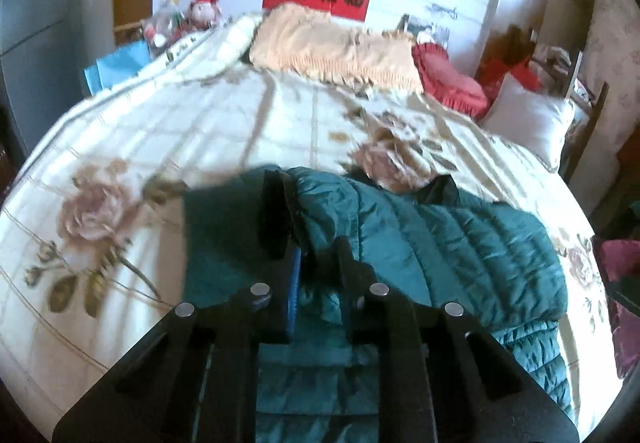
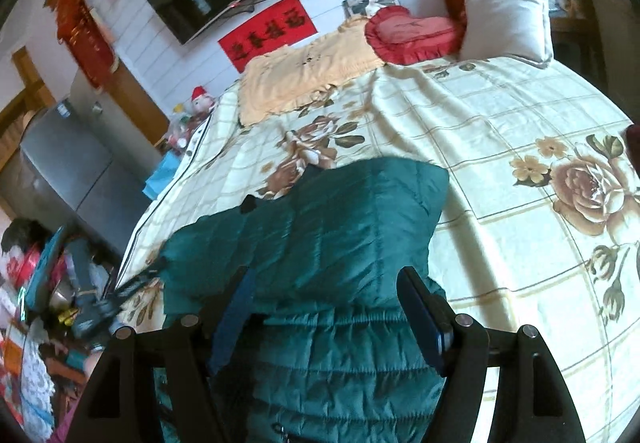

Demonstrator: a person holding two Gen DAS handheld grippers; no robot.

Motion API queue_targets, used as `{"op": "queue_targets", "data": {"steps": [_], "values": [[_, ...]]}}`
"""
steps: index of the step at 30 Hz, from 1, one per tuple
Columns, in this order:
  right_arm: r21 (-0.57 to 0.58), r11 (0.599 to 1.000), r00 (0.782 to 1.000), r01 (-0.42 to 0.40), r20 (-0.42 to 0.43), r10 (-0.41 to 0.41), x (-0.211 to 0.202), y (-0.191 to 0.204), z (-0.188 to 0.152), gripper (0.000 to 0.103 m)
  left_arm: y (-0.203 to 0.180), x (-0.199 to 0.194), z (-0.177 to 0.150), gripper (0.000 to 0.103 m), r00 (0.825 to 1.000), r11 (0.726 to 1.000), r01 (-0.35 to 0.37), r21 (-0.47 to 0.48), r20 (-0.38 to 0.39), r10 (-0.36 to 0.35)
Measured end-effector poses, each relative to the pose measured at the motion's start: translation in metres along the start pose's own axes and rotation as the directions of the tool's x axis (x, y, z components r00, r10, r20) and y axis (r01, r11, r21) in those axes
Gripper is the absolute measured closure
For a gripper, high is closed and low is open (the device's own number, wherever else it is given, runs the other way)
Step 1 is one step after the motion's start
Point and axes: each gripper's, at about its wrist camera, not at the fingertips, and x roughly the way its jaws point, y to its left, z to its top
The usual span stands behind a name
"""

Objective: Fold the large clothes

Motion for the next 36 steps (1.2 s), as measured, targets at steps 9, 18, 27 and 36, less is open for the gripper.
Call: {"op": "queue_targets", "data": {"steps": [9, 18, 27, 36], "values": [[-0.099, 0.993, 0.994, 0.064, -0.085, -0.073, 0.082, 0.031, -0.005, 0.032, 0.044, 0.04, -0.031, 0.088, 0.991, 0.996, -0.052, -0.066, -0.127, 0.043], [-0.201, 0.963, 0.962, 0.181, -0.169, -0.216, 0.126, 0.034, -0.017, 0.032, 0.052, 0.023, -0.026, 0.082, 0.99, 0.996, -0.003, -0.088, -0.142, -0.009], [-0.215, 0.962, 0.981, 0.17, -0.052, -0.185, 0.105, 0.065, 0.012, 0.032, 0.041, 0.014, -0.008, 0.082, 0.997, 0.991, -0.055, -0.118, -0.067, 0.048], [-0.292, 0.926, 0.958, 0.241, -0.079, -0.275, 0.179, 0.084, 0.008, 0.032, 0.027, 0.066, -0.011, 0.05, 0.984, 0.992, -0.116, -0.05, -0.14, 0.108]]}}
